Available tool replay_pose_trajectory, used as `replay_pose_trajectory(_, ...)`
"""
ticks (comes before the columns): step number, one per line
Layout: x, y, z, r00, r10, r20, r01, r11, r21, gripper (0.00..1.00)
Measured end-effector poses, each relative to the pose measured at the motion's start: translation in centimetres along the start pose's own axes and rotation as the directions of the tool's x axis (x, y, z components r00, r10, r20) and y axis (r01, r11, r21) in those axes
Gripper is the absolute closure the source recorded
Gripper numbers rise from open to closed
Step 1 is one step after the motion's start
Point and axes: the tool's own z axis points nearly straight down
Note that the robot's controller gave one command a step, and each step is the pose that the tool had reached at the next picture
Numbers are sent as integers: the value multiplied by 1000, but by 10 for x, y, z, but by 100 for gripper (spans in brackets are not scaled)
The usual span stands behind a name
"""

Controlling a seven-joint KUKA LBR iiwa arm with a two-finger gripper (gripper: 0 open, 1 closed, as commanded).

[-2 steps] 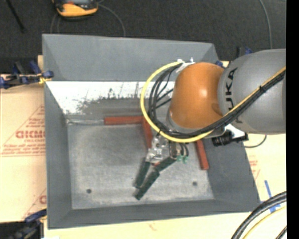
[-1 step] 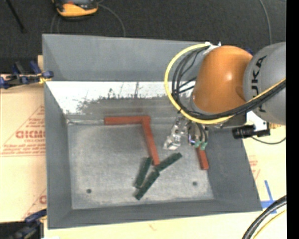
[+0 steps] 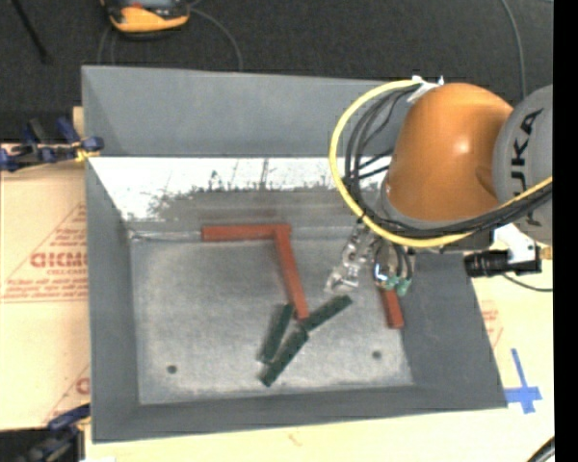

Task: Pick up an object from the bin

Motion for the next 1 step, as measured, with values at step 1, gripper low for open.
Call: replay_pose_trajectory(1, -2, 4, 100, 986, -166, -4, 166, 986, -1, 0)
